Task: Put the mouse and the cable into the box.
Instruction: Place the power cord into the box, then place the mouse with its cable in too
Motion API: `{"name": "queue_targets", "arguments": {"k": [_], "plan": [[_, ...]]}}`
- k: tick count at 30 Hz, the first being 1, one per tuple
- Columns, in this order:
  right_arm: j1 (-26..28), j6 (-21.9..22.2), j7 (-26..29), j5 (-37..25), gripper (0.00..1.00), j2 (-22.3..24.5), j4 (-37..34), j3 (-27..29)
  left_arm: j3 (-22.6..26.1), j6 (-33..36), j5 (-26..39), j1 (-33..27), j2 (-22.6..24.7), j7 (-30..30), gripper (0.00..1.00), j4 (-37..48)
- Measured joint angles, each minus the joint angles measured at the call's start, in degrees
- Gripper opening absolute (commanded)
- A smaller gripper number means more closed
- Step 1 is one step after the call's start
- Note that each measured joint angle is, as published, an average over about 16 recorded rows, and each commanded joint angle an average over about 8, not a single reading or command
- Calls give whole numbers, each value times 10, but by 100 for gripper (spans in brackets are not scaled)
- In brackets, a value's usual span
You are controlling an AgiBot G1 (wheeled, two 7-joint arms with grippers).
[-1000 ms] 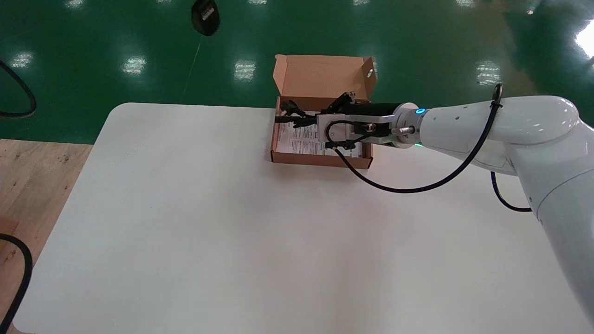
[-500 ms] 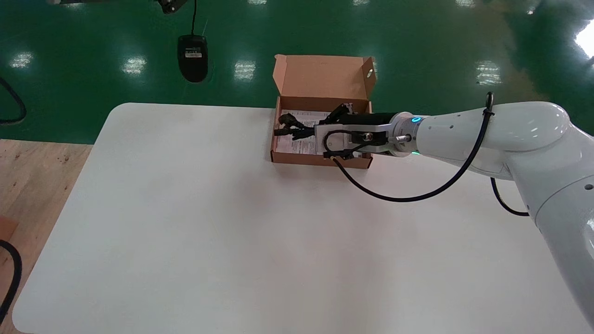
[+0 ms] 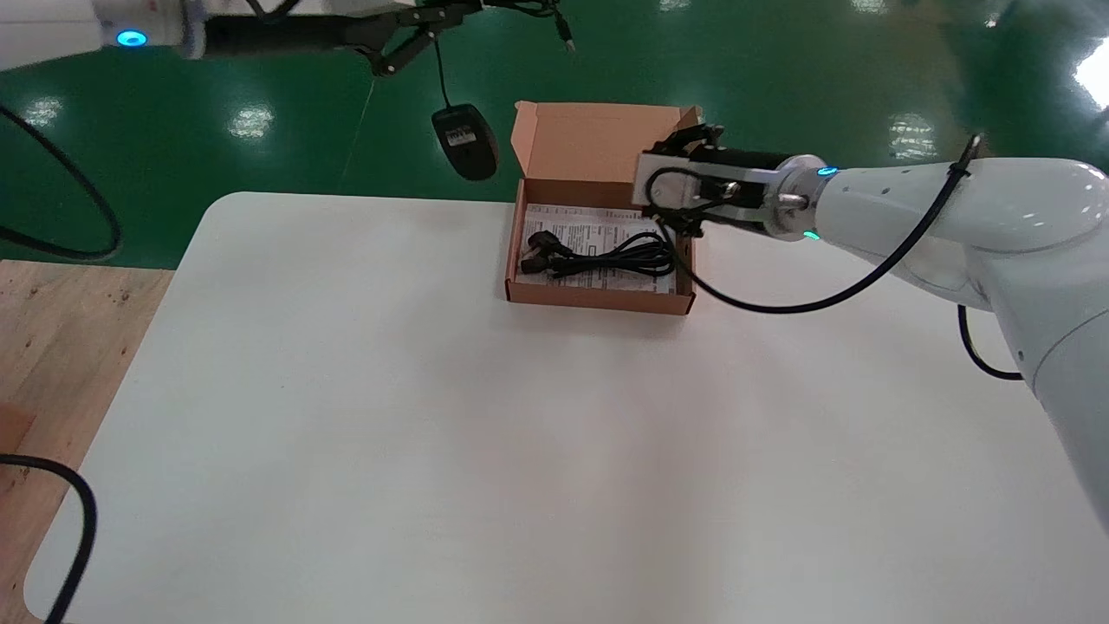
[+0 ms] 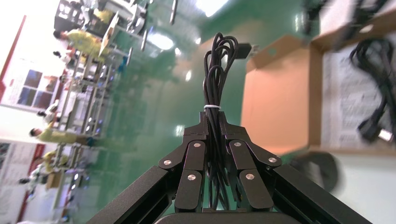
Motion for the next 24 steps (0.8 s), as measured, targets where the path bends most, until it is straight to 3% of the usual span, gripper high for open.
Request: {"name": "queue_targets", "arguments": {"k": [8, 24], "plan": [[39, -2, 10, 19, 100, 49, -50, 12, -14, -24, -22, 51, 45, 9, 0, -14], [83, -130, -27, 14, 100, 161, -80, 8, -1, -27, -55, 165, 67, -17, 0, -81]]}}
